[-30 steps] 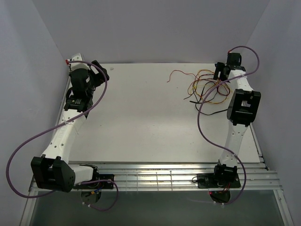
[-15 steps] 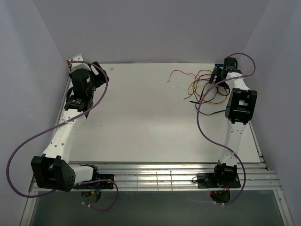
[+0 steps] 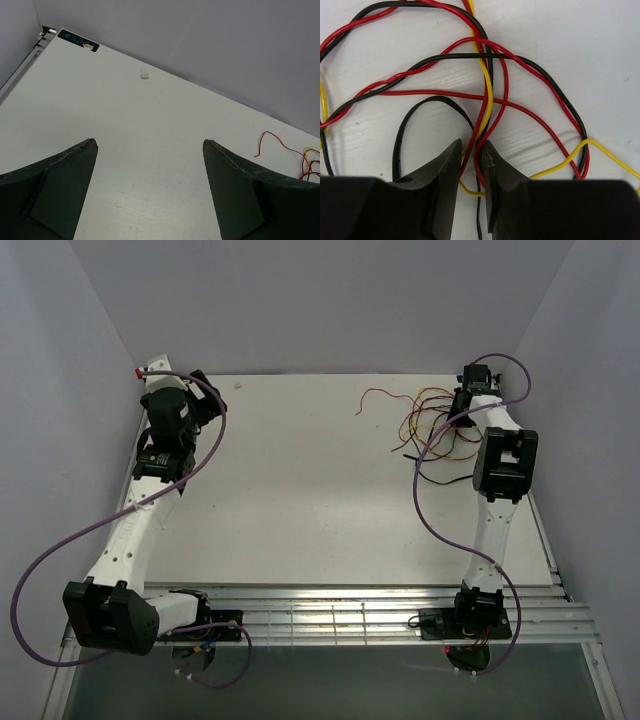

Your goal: Untangle the cables

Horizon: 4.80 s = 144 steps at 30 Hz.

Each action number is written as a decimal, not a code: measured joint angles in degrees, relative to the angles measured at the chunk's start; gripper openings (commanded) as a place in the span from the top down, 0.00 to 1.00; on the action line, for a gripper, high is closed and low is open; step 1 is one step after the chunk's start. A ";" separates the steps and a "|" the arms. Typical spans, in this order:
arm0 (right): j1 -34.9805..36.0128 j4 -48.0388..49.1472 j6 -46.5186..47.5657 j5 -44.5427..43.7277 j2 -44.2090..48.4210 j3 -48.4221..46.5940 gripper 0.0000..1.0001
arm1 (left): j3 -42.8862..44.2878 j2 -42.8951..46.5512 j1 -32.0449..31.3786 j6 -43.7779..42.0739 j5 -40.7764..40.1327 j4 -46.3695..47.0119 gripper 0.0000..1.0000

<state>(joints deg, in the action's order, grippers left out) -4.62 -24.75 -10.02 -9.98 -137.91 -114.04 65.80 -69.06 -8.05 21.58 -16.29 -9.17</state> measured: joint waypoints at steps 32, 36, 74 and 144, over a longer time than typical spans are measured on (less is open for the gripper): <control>28.61 11.30 17.22 27.26 41.24 10.19 0.92 | -4.04 2.91 0.00 2.86 23.23 4.22 0.02; 31.56 11.76 15.30 31.34 42.21 7.32 0.92 | -4.87 4.17 0.00 4.17 25.40 4.55 0.02; 32.00 5.62 5.86 13.27 55.78 51.10 0.10 | -7.15 -19.15 -10.01 2.91 35.82 -8.68 0.02; 34.14 59.49 -39.32 16.90 68.08 77.20 0.10 | 20.92 -19.56 -21.79 12.17 53.29 -8.37 1.00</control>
<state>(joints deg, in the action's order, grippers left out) 29.52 34.74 -49.34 6.92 -69.82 -36.84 86.72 -88.62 -29.85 33.76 36.99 -17.54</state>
